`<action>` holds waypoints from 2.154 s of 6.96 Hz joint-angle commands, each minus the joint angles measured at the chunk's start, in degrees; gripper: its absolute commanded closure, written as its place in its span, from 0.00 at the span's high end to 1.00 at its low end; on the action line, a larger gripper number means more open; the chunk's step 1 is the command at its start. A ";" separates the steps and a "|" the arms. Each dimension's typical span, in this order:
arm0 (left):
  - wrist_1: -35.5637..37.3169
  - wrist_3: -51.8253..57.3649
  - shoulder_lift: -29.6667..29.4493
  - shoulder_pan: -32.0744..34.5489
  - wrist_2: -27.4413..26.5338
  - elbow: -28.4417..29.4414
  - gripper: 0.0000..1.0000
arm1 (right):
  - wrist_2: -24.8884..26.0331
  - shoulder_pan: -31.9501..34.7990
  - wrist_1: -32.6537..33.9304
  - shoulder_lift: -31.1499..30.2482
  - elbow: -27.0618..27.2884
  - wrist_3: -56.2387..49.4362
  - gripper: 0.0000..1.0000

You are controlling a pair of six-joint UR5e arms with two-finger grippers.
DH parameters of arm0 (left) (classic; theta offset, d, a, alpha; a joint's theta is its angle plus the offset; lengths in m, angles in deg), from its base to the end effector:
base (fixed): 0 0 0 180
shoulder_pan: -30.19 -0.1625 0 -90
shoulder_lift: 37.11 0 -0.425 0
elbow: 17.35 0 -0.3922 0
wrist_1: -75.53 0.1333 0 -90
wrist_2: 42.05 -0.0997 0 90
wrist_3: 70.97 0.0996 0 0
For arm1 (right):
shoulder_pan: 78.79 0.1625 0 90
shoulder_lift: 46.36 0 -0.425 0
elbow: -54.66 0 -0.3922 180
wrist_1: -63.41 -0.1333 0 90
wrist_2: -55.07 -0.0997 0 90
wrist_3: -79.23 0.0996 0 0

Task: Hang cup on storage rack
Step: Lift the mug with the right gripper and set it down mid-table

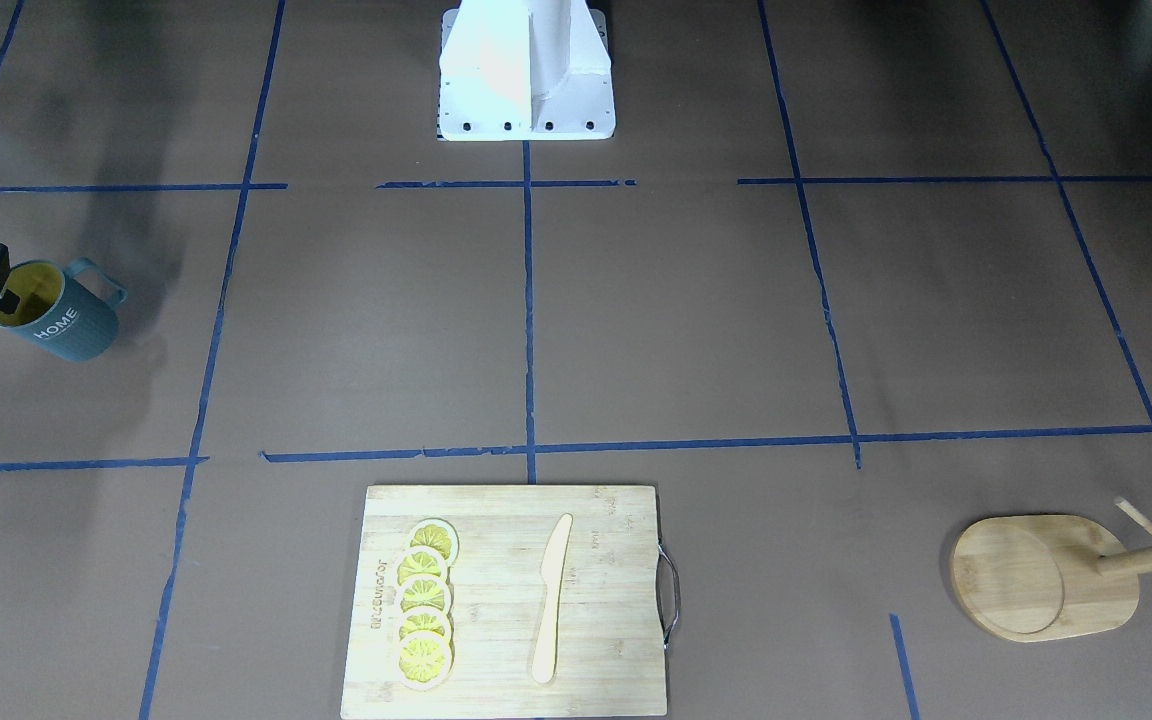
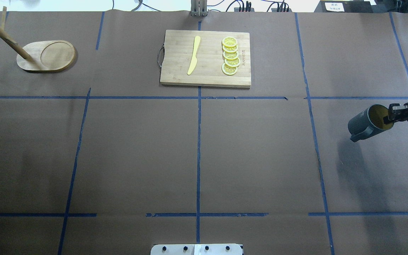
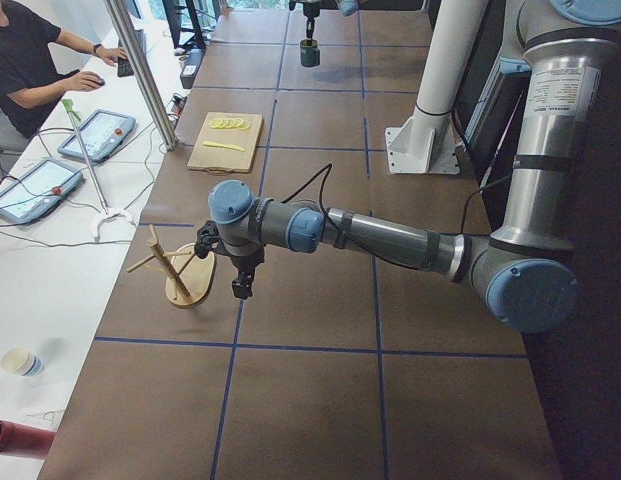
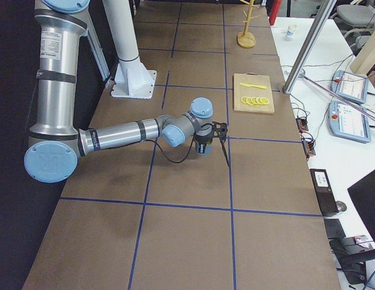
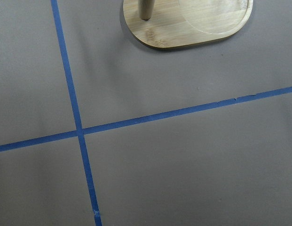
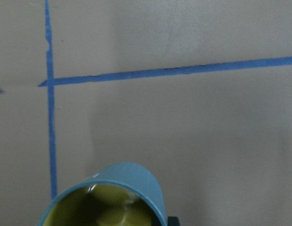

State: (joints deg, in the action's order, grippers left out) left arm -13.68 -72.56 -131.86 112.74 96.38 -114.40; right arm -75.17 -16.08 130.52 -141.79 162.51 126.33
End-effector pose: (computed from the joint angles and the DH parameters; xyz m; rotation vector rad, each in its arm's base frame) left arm 0.0104 -0.5327 0.5517 0.1137 0.8552 0.1771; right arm -0.1533 -0.4476 0.5057 0.0594 -0.8968 0.1059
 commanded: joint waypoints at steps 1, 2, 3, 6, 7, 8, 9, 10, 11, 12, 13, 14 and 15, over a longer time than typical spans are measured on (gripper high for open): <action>0.00 -0.08 0.00 0.07 0.00 -0.07 1.00 | -0.10 -1.43 10.71 10.10 3.49 6.98 0.01; 0.00 -0.08 0.09 0.07 0.00 -0.07 1.00 | 0.77 -7.02 16.34 18.26 3.41 14.87 0.01; 0.00 -0.17 0.09 0.07 0.00 -0.07 1.00 | 2.78 -11.33 22.31 24.87 3.33 19.12 0.00; 0.00 -0.17 0.00 -0.01 -0.09 -0.07 1.00 | 13.69 -24.27 27.73 41.40 -4.80 31.80 0.01; 0.00 -0.17 0.00 -0.01 -0.09 -0.07 1.00 | 15.70 -26.21 27.73 46.16 -10.16 33.22 0.01; 0.00 -0.17 0.00 -0.01 0.00 -0.16 1.00 | 16.07 -27.71 27.21 49.25 -14.82 37.93 0.01; 0.00 -0.17 0.00 -0.01 -0.09 -0.07 1.00 | 17.29 -29.03 27.21 50.76 -17.13 38.41 0.01; 0.00 -0.17 0.00 -0.01 0.00 -0.16 1.00 | 17.30 -29.13 27.29 51.38 -17.76 39.89 0.01; 0.00 -0.17 0.00 -0.01 0.00 -0.07 1.00 | 17.30 -29.13 27.12 51.65 -18.46 45.74 0.01; 0.00 -0.17 0.00 -0.01 0.00 -0.07 1.00 | 17.21 -29.13 27.12 51.65 -18.56 47.28 0.03; 0.00 -0.17 0.00 -0.01 0.00 -0.16 1.00 | 17.21 -29.22 27.12 51.92 -18.73 47.47 0.04; 0.00 -0.17 0.00 -0.01 0.00 -0.16 1.00 | 17.21 -29.66 27.12 52.27 -19.34 47.38 0.05; 0.00 -0.17 0.00 -0.01 0.00 -0.16 1.00 | 17.30 -30.09 27.12 53.66 -20.83 47.38 0.05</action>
State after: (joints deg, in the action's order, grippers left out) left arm -13.68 -72.73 -131.86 112.72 96.38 -114.54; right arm -57.93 -45.71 157.64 -89.27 142.98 173.60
